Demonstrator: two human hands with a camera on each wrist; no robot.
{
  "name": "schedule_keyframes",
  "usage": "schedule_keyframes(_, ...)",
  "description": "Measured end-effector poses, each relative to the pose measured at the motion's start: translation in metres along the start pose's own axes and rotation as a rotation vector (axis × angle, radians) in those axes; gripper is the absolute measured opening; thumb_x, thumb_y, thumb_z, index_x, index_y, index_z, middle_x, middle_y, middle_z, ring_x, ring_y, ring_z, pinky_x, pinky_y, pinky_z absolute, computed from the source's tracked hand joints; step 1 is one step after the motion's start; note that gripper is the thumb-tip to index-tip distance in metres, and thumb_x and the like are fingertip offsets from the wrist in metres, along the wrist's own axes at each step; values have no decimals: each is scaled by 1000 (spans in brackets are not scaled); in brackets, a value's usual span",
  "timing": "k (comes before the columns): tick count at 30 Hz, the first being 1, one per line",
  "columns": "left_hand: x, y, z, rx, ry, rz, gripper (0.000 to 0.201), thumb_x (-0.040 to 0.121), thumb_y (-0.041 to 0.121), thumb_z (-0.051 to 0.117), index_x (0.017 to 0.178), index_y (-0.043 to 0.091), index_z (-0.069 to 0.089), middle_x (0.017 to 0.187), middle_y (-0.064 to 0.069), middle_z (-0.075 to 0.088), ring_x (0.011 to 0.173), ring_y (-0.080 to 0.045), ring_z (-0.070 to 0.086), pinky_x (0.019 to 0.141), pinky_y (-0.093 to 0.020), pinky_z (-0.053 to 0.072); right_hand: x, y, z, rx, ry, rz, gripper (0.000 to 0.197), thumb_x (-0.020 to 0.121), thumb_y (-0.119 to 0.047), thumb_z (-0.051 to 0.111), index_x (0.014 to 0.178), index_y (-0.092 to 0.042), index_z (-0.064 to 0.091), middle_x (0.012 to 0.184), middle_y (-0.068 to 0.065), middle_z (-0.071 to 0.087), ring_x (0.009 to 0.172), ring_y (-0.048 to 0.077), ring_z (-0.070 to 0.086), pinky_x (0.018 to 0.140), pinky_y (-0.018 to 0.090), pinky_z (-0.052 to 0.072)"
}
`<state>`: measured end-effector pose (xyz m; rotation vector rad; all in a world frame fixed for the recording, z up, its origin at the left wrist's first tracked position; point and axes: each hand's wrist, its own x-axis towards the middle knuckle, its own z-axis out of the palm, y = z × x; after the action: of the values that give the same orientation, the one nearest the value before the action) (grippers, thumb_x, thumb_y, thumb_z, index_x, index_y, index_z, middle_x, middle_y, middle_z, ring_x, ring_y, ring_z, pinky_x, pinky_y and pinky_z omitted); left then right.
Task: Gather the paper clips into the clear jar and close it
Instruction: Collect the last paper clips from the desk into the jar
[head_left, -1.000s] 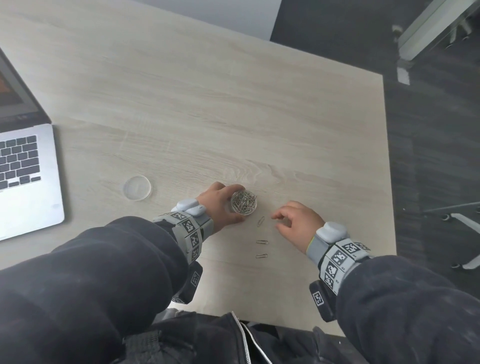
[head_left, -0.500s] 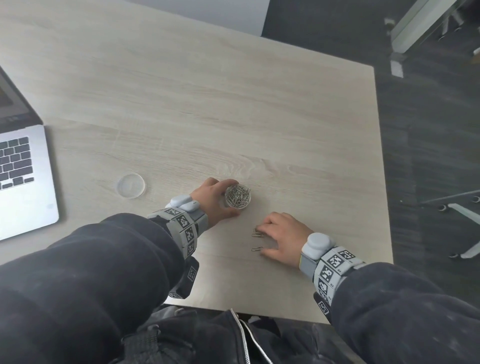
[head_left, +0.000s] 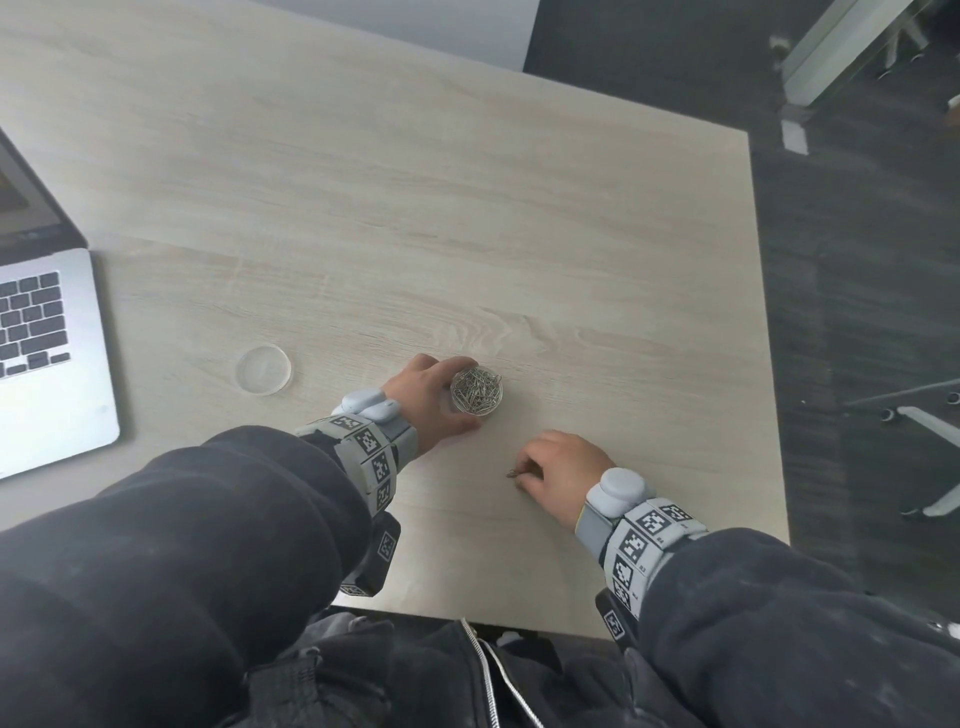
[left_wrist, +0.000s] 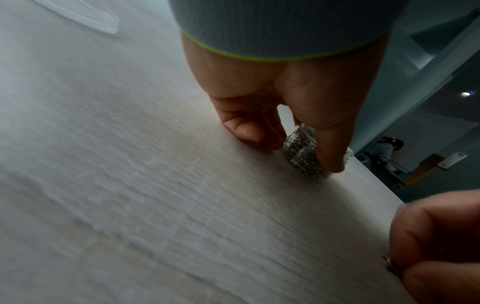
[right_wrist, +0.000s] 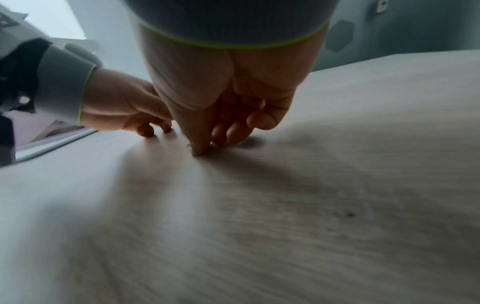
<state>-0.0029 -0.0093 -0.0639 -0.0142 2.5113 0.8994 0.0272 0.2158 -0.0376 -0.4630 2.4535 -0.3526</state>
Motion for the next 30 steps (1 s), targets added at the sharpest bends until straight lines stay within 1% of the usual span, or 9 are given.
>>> schedule_keyframes(2, 0, 0, -1, 2, -2, -1, 73, 68, 62, 70, 132, 54, 36, 121, 9, 46, 94, -18, 59, 88, -39, 52, 2, -2, -3, 41, -13, 91, 7, 82, -32, 62, 86, -27, 64, 95, -5, 65, 94, 19, 59, 74, 26, 41)
schedule_keyframes(4, 0, 0, -1, -5, -4, -6, 72, 68, 61, 70, 130, 55, 36, 121, 9, 46, 95, -19, 58, 87, -40, 52, 5, -4, -5, 43, -47, 147, 4, 79, -34, 63, 80, -30, 61, 93, -7, 67, 90, 19, 61, 74, 26, 45)
schedule_keyframes(9, -2, 1, -2, -9, -2, 2, 72, 68, 62, 70, 131, 55, 36, 123, 9, 46, 95, -18, 58, 87, -39, 52, 10, -10, -8, 5, -117, 167, 14, 78, -31, 61, 67, -31, 52, 94, -7, 68, 88, 20, 63, 69, 24, 41)
schedule_keyframes(15, -1, -1, -2, -17, -11, 9, 72, 66, 64, 69, 130, 56, 35, 122, 10, 46, 92, -17, 59, 86, -41, 53, 8, -13, -8, -15, -124, 145, 10, 74, -34, 58, 69, -30, 51, 83, -8, 64, 77, 20, 59, 66, 25, 44)
schedule_keyframes(18, -1, 1, -1, -25, -9, 17, 73, 66, 63, 69, 130, 54, 37, 122, 9, 47, 92, -17, 59, 86, -40, 53, 11, -12, -14, 89, -54, 162, 14, 70, -35, 60, 63, -31, 49, 70, -10, 59, 74, 18, 59, 63, 26, 43)
schedule_keyframes(21, -1, 0, -2, -32, -2, 18, 74, 66, 63, 70, 131, 54, 37, 122, 8, 48, 91, -17, 59, 86, -40, 53, 24, -18, -25, 314, 118, 199, 12, 67, -31, 64, 63, -29, 53, 56, -9, 55, 60, 14, 55, 60, 28, 44)
schedule_keyframes(24, -1, 1, -2, -27, 2, 12, 74, 67, 62, 71, 133, 52, 39, 125, 6, 48, 94, -20, 60, 87, -40, 52, 39, -28, -33, 484, 283, 173, 9, 64, -29, 64, 64, -28, 56, 47, -10, 50, 50, 10, 46, 56, 29, 42)
schedule_keyframes(27, -1, 1, -4, -34, 3, 11, 72, 66, 64, 69, 131, 52, 41, 125, 6, 48, 94, -19, 60, 87, -40, 52, 54, -40, -39, 507, 302, 157, 8, 65, -29, 64, 64, -27, 56, 50, -9, 52, 52, 12, 48, 58, 33, 46)
schedule_keyframes(30, -2, 1, -3, -42, -3, 11, 72, 65, 65, 68, 131, 53, 41, 124, 6, 49, 92, -18, 60, 86, -40, 52, 61, -43, -40, 468, 302, 165, 8, 66, -34, 65, 67, -29, 58, 51, -9, 53, 53, 13, 51, 59, 33, 47)
